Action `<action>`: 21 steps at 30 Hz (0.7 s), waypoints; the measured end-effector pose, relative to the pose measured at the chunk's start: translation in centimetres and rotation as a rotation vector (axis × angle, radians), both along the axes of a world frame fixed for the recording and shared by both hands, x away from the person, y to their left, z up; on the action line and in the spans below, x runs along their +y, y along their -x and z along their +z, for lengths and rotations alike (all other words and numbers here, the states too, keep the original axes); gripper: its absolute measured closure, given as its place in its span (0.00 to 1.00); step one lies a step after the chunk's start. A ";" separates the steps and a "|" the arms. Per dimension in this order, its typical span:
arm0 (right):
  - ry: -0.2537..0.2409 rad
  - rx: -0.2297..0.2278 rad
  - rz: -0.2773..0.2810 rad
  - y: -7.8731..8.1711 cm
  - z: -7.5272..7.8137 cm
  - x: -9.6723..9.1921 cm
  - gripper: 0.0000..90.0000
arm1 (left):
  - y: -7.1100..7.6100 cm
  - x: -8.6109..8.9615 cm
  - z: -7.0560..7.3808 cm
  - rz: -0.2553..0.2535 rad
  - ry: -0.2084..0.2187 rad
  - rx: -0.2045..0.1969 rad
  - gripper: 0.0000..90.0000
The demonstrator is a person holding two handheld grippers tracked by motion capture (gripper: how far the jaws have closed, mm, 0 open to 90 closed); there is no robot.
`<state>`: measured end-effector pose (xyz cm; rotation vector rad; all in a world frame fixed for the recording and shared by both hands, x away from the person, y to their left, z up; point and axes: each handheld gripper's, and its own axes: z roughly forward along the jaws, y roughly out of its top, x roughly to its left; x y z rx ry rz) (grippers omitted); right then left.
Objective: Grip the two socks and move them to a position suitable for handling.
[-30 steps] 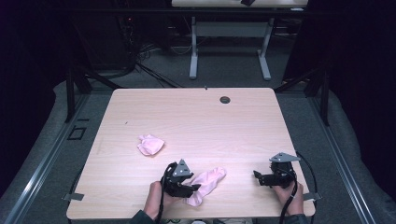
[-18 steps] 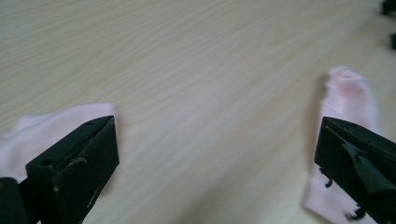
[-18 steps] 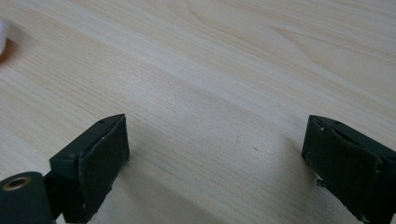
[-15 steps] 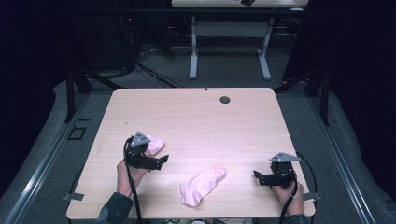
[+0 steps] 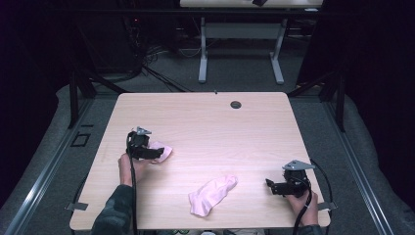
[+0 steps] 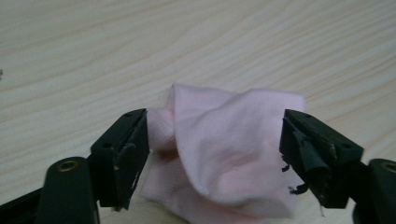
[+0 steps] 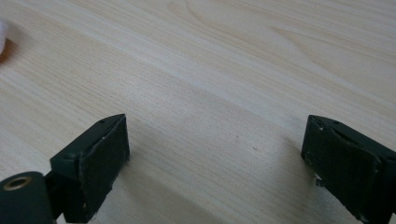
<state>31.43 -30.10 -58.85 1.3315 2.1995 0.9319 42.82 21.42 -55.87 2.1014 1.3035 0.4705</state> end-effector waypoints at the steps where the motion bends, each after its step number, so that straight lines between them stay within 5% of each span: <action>1: 0.000 0.000 0.000 0.0 0.0 0.0 0.08 | -0.1 0.0 -0.2 0.003 0.001 0.021 0.31; 4: 0.000 0.001 0.000 0.0 0.0 0.0 0.08 | -0.3 0.1 -0.8 0.009 -0.011 0.045 0.40; 10: 0.001 0.001 -0.001 0.0 0.0 0.0 0.08 | 0.1 0.1 -1.1 0.019 -0.034 0.023 0.60; 15: 0.001 0.000 -0.001 0.0 0.0 0.0 0.08 | 0.2 -0.2 -1.1 0.028 -0.057 -0.003 0.89; 21: 0.001 0.001 -0.002 0.0 0.0 0.0 0.08 | 0.7 -0.2 -0.3 0.023 0.000 -0.023 0.93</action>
